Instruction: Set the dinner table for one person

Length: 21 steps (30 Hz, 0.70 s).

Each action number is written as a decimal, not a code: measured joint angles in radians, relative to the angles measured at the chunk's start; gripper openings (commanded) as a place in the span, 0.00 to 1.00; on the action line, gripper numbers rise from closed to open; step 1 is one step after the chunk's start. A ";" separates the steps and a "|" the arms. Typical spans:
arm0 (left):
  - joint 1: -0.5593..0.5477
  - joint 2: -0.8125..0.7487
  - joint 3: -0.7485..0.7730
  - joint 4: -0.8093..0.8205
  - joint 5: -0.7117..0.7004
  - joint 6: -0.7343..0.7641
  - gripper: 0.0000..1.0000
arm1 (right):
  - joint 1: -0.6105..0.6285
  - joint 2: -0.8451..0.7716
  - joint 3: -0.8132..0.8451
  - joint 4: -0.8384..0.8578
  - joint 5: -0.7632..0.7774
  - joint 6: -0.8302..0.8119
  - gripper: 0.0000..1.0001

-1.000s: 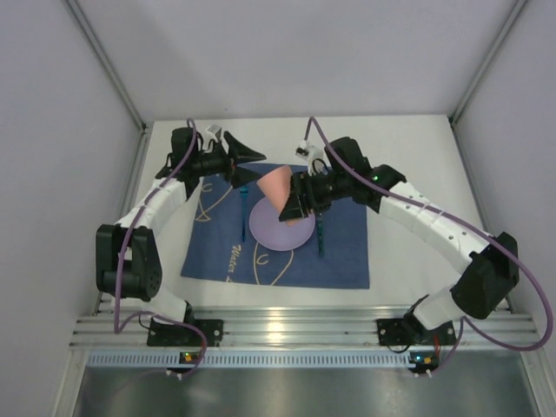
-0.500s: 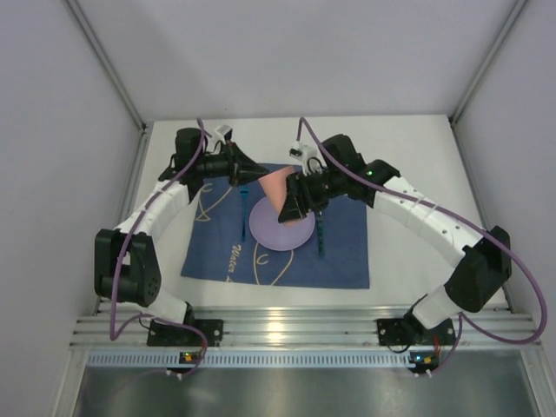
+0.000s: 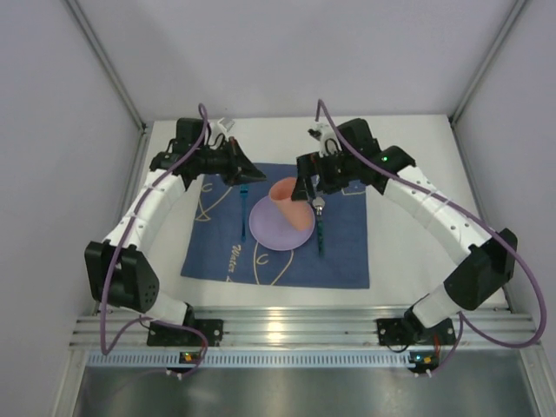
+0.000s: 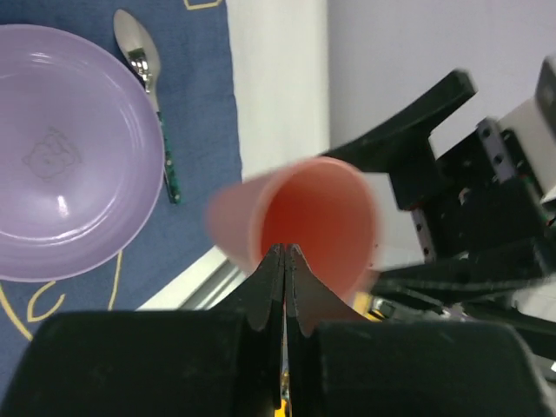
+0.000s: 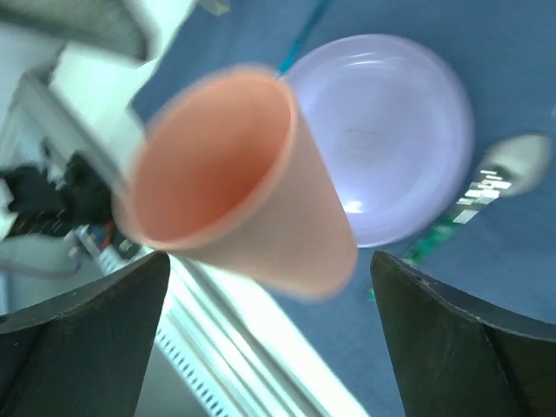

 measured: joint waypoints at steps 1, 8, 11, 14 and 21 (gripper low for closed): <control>-0.017 0.003 0.039 -0.067 -0.044 0.043 0.00 | -0.026 0.000 0.002 -0.001 0.026 -0.004 1.00; -0.156 0.080 0.220 -0.226 -0.293 0.169 0.00 | -0.163 -0.058 -0.024 -0.031 0.219 0.015 1.00; -0.192 0.135 0.251 -0.234 -0.369 0.164 0.00 | -0.183 -0.153 -0.092 -0.037 0.262 0.035 1.00; -0.214 0.194 0.285 -0.236 -0.444 0.151 0.00 | -0.183 -0.221 -0.142 -0.039 0.266 0.053 1.00; -0.225 0.218 0.294 -0.228 -0.551 0.127 0.00 | -0.203 -0.252 -0.402 -0.024 0.193 0.130 0.97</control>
